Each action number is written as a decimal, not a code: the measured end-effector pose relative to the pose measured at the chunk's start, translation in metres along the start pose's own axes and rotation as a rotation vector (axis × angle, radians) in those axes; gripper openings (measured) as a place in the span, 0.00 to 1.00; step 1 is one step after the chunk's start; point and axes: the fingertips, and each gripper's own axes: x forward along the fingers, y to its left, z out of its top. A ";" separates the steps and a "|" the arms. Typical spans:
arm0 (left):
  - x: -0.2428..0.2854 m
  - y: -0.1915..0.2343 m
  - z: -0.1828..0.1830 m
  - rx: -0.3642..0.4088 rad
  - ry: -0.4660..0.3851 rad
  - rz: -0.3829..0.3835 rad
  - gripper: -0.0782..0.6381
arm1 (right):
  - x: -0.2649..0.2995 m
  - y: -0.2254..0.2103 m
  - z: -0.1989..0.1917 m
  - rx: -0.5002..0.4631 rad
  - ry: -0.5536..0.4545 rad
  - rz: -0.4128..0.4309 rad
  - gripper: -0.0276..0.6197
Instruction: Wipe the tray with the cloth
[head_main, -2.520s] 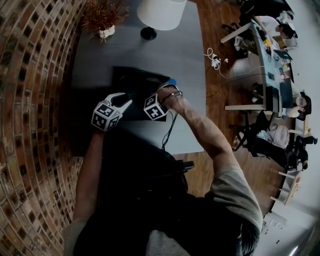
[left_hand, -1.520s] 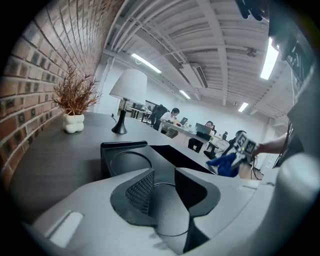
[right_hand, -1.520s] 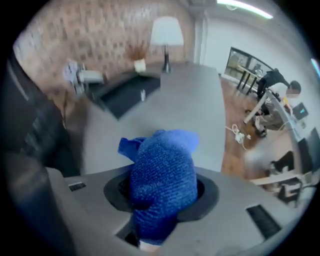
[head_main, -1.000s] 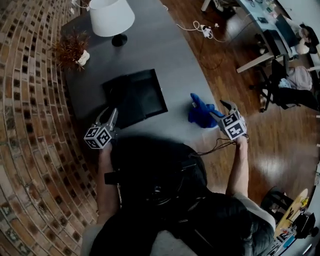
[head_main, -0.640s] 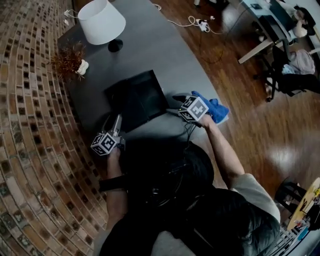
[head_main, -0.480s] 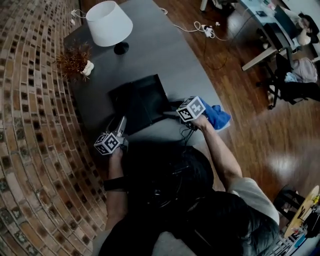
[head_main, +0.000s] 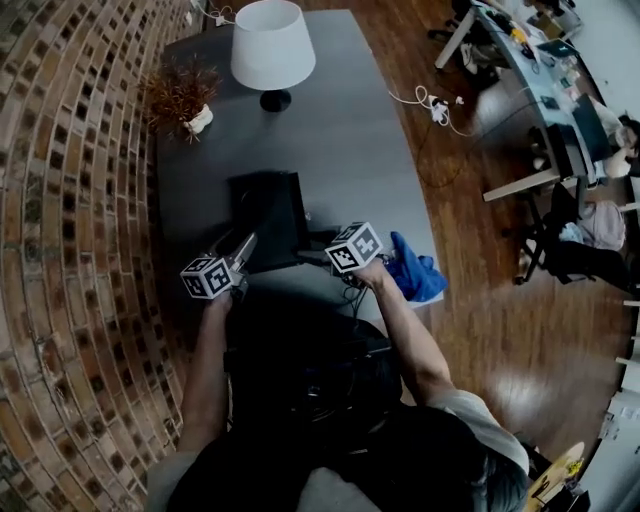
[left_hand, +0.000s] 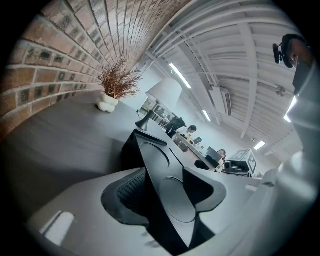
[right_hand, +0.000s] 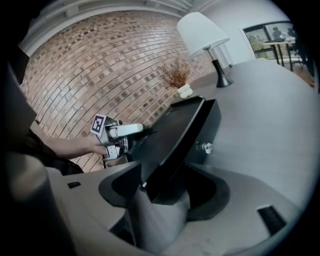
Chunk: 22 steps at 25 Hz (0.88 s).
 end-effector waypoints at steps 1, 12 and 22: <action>0.001 0.000 0.001 0.000 0.000 -0.002 0.44 | 0.008 0.006 0.004 -0.010 0.010 0.010 0.45; 0.026 0.015 0.020 0.136 0.143 -0.033 0.48 | 0.048 0.050 -0.003 -0.104 0.138 0.045 0.45; -0.067 0.042 0.032 -0.164 -0.196 0.182 0.45 | -0.013 -0.022 0.081 -0.225 -0.014 -0.142 0.45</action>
